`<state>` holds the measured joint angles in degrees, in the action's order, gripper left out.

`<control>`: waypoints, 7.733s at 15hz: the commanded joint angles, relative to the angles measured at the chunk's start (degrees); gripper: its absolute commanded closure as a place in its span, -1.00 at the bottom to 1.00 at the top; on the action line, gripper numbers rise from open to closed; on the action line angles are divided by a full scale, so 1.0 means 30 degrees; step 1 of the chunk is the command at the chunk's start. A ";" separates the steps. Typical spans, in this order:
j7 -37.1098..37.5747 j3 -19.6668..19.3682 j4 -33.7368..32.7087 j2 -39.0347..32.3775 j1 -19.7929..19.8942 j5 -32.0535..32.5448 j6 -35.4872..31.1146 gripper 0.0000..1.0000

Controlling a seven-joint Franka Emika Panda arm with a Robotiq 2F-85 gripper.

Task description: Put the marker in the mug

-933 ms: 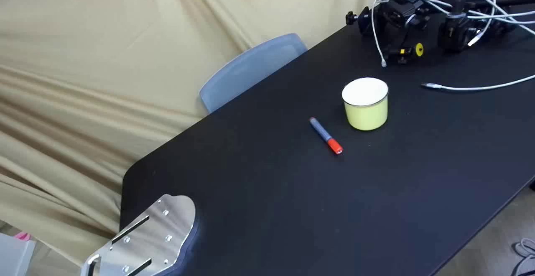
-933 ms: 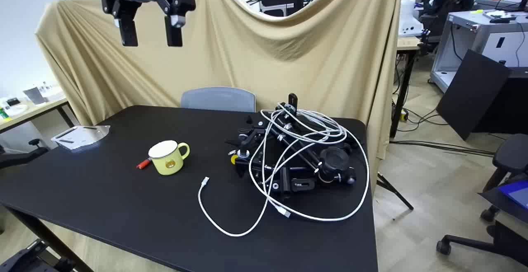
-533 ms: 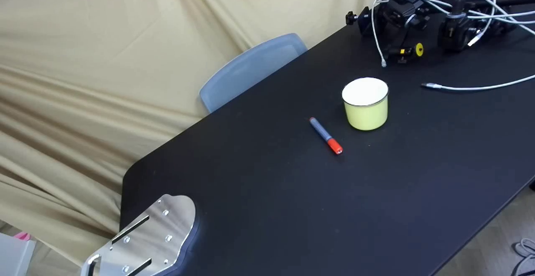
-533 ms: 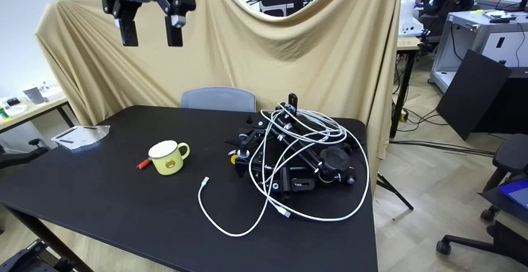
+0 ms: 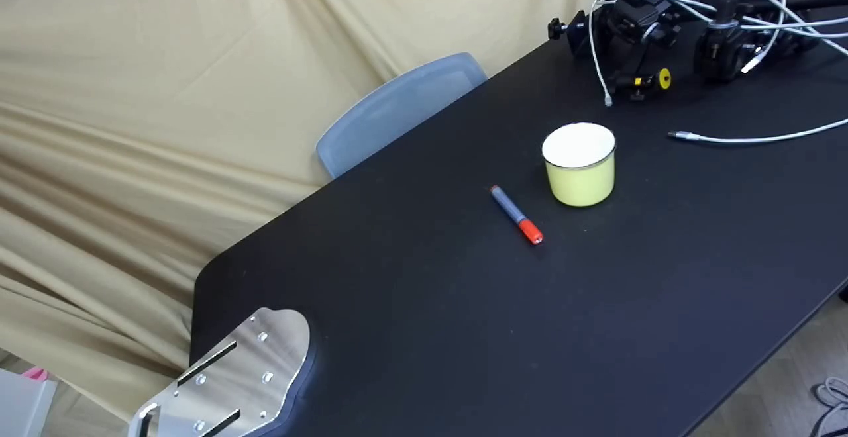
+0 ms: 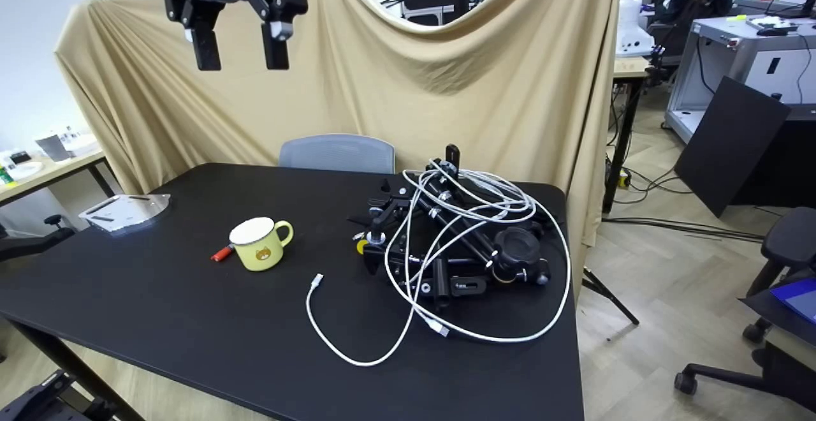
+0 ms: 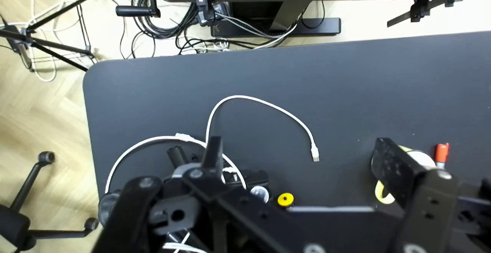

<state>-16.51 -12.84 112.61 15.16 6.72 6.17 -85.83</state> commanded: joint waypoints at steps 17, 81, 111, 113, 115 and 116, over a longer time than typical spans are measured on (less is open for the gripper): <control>1.1269 0.5552 0.7319 -0.3836 -0.2957 -0.3640 -1.5894 -1.00; 1.6414 0.3595 0.4624 -1.4671 -1.2220 -0.1088 -2.5367 -1.00; 1.4757 0.4754 0.4139 -1.1670 -1.1212 -0.0479 -1.8599 0.89; 1.3912 0.4993 0.4000 -1.0696 -1.0737 0.0221 -1.6564 0.89; 1.3058 0.5251 0.3790 -0.9861 -1.0098 0.1098 -1.4741 0.89; 1.2437 0.5450 0.3680 -0.9468 -0.9685 0.1326 -1.3917 0.89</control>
<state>24.54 1.62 124.14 -17.16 -25.80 7.48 -134.36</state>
